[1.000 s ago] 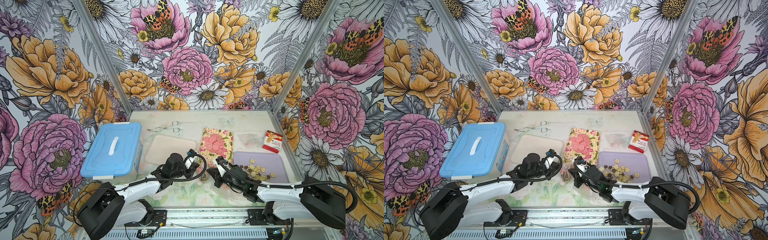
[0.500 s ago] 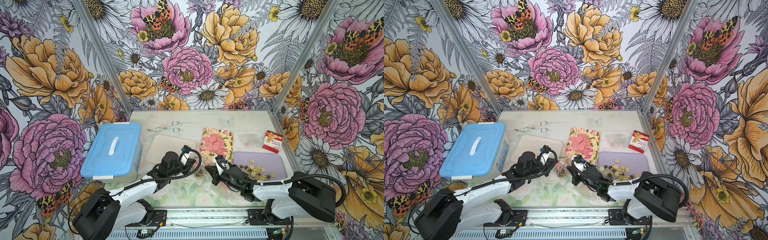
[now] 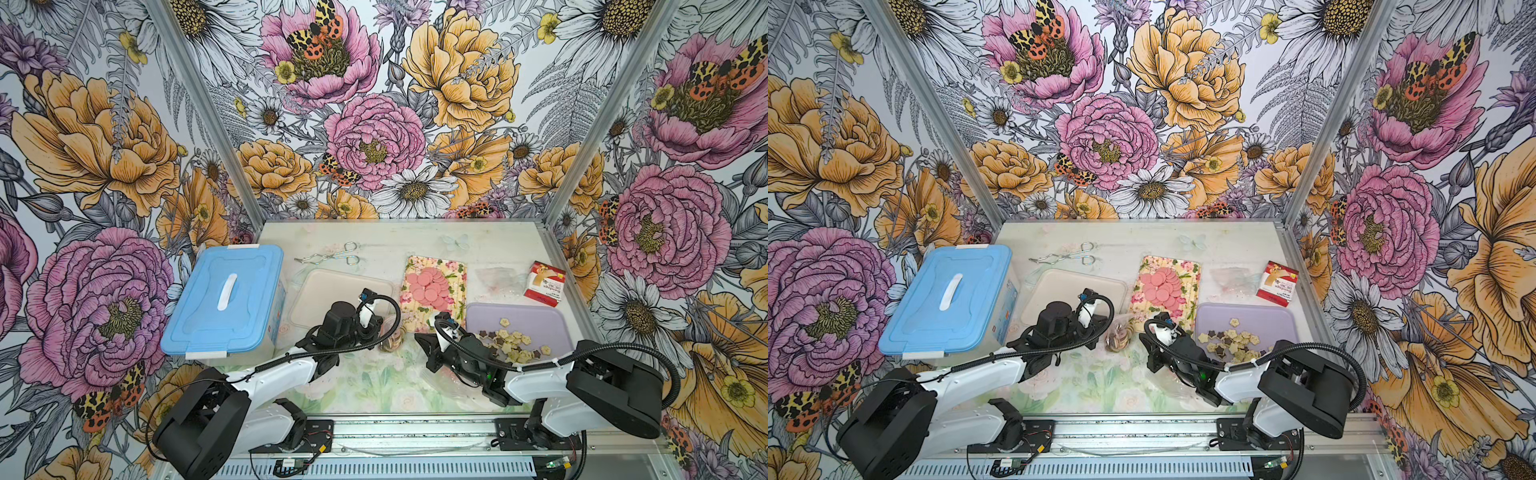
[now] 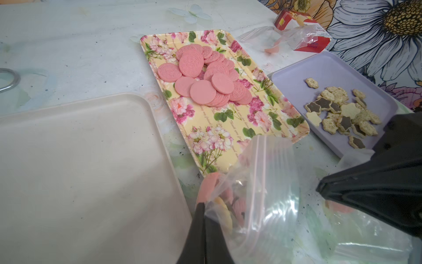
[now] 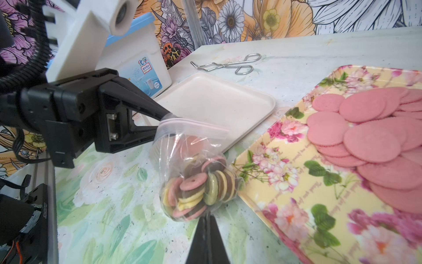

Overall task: Pour cookies out of the ziploc bag
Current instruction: Open the ziploc bag at the center of the board.

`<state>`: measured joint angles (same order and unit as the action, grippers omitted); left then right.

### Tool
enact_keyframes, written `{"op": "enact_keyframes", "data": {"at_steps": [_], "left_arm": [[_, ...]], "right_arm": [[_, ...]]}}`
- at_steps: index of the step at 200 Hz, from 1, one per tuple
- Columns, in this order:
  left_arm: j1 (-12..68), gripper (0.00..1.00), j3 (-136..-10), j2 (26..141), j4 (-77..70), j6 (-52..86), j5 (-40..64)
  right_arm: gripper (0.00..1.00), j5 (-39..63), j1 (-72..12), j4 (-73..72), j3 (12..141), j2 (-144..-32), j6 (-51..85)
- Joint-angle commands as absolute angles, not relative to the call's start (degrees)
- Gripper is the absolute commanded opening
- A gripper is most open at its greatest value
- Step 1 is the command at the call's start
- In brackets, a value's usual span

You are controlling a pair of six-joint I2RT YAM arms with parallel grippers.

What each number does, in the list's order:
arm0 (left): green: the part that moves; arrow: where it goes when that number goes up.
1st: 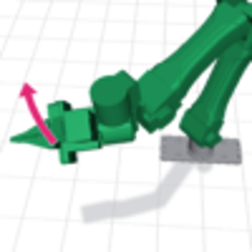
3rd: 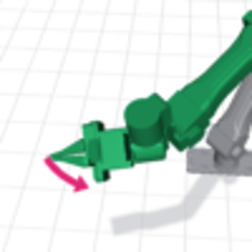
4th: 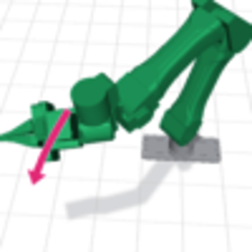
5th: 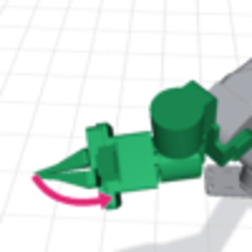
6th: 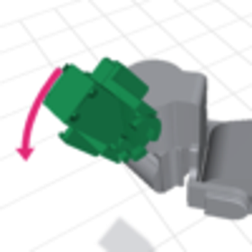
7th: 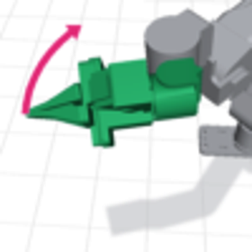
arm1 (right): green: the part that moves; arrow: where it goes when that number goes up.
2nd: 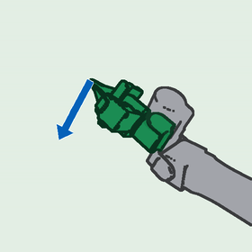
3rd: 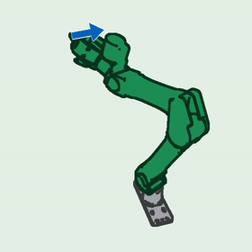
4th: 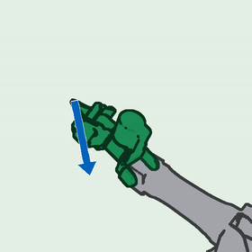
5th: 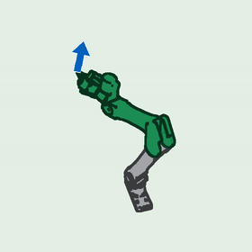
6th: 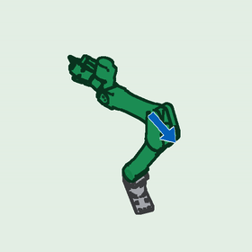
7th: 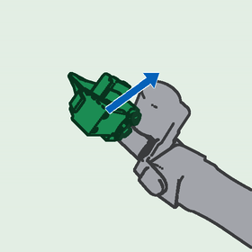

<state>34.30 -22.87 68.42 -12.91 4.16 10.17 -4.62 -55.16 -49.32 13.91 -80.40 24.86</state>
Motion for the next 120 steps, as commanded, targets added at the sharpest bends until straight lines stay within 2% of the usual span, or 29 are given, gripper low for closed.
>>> {"op": "enact_keyframes", "data": {"at_steps": [1, 7, 22, 49, 81, 120], "left_arm": [[33.91, 0.00, -24.59, 69.17, -15.49, 3.72, 12.51], [34.05, 0.00, -24.53, 69.25, -15.70, 3.40, 13.34], [34.64, 0.00, -24.60, 69.26, -16.25, 2.67, 15.24], [35.65, 0.00, -25.03, 69.90, -16.47, 1.46, 17.82], [37.65, 0.00, -26.22, 71.95, -16.50, -0.23, 20.79], [38.41, 0.00, -26.15, 71.61, -16.06, -0.62, 19.60]], "right_arm": [[0.00, -2.29, -55.37, -48.21, 14.06, -78.42, 22.32], [0.00, -1.80, -55.37, -48.53, 14.06, -78.54, 21.55], [0.21, -0.57, -55.44, -48.95, 14.56, -79.62, 20.81], [0.41, 1.53, -55.84, -51.71, 16.40, -84.05, 20.74], [0.43, 1.57, -56.33, -58.43, 17.93, -89.81, 22.16], [0.41, -2.38, -57.57, -68.57, 17.95, -97.48, 23.14]]}}
